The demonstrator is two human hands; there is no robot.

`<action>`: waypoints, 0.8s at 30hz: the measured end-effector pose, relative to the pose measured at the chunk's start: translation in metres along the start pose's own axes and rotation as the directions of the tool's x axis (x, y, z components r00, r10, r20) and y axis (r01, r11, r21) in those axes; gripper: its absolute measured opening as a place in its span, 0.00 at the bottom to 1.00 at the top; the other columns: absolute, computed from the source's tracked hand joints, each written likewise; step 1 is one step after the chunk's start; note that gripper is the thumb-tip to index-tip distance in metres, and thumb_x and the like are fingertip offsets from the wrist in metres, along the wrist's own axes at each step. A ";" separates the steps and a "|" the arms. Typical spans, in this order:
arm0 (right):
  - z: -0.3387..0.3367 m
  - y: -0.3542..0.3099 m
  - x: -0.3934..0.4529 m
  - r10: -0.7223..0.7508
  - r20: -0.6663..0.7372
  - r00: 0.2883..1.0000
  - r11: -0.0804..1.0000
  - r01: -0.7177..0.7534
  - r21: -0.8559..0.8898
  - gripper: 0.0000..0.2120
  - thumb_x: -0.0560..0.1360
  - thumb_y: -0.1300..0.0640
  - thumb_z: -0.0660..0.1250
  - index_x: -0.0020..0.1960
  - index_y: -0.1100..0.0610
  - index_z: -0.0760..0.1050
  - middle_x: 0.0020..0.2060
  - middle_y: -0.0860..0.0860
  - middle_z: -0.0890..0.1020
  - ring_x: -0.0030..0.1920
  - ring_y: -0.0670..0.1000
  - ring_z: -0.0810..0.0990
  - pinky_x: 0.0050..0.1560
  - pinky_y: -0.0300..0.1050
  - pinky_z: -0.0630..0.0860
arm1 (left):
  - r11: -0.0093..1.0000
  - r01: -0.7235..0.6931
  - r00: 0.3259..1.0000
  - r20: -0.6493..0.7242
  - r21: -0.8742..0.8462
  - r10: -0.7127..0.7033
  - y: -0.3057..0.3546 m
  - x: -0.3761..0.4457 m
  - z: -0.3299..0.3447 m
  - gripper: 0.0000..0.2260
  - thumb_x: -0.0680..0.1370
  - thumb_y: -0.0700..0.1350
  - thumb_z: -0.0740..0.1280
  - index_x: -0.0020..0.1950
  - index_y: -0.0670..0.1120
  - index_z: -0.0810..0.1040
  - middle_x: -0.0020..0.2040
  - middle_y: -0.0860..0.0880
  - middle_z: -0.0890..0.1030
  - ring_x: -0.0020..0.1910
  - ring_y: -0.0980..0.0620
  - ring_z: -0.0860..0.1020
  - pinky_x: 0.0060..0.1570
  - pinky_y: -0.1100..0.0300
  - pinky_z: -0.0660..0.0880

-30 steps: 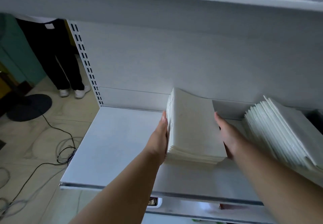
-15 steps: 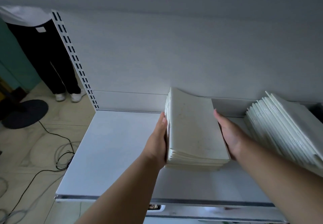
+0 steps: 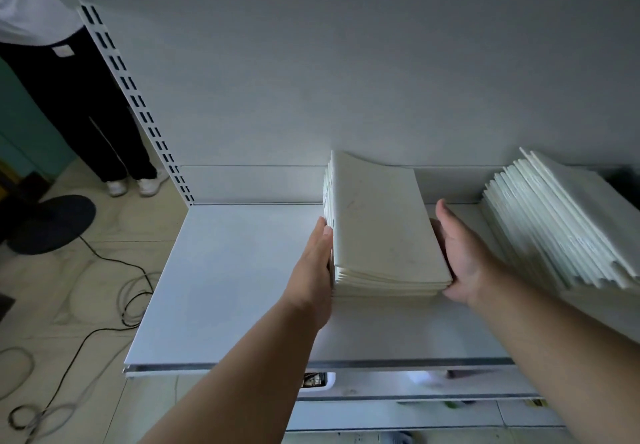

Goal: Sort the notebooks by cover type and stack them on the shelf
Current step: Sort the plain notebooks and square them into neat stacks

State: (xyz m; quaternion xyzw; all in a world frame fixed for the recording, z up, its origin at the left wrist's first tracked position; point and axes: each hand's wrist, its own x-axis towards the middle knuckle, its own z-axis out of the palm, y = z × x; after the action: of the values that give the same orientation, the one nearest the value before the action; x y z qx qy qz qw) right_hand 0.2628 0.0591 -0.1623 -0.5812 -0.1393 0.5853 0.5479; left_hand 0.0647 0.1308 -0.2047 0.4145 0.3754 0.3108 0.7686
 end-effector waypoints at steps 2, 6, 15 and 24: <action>0.002 -0.001 -0.001 0.001 0.006 1.000 1.000 -0.001 -0.008 0.32 0.78 0.32 0.51 0.58 0.55 0.81 0.48 0.58 0.86 0.45 0.57 0.86 0.43 0.48 0.77 | 0.999 -0.014 1.000 0.025 0.031 0.014 0.003 0.000 0.001 0.25 0.81 0.61 0.60 0.77 0.57 0.65 0.76 0.49 0.70 0.74 0.49 0.69 0.73 0.39 0.64; 0.006 -0.002 -0.008 0.013 0.008 1.000 0.997 -0.012 -0.074 0.30 0.77 0.33 0.54 0.63 0.53 0.79 0.56 0.57 0.84 0.55 0.56 0.84 0.54 0.52 0.78 | 0.999 -0.004 1.000 0.009 0.033 0.004 0.003 -0.002 0.001 0.37 0.74 0.72 0.64 0.78 0.58 0.63 0.78 0.54 0.66 0.76 0.53 0.64 0.76 0.43 0.59; 0.019 -0.037 0.005 -0.066 -0.036 0.997 0.965 0.055 -0.255 0.25 0.79 0.37 0.60 0.69 0.52 0.74 0.65 0.52 0.79 0.65 0.54 0.78 0.68 0.58 0.71 | 0.982 -0.117 0.993 0.050 0.148 0.111 0.057 0.003 0.020 0.26 0.82 0.62 0.57 0.79 0.65 0.54 0.77 0.60 0.62 0.73 0.55 0.68 0.73 0.50 0.66; 0.023 -0.033 0.009 -0.382 -0.060 0.922 0.673 0.233 -0.702 0.40 0.78 0.36 0.61 0.81 0.53 0.49 0.80 0.48 0.52 0.79 0.49 0.53 0.76 0.50 0.52 | 0.976 -0.155 0.987 0.069 0.156 0.146 0.058 0.000 0.024 0.23 0.84 0.58 0.54 0.79 0.65 0.52 0.77 0.57 0.65 0.73 0.55 0.69 0.72 0.51 0.68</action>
State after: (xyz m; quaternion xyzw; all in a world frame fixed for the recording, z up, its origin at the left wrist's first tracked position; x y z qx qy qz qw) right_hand 0.2615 0.0890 -0.1342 -0.7653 -0.3841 0.3294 0.3978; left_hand 0.0751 0.1483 -0.1452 0.5112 0.3445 0.3246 0.7173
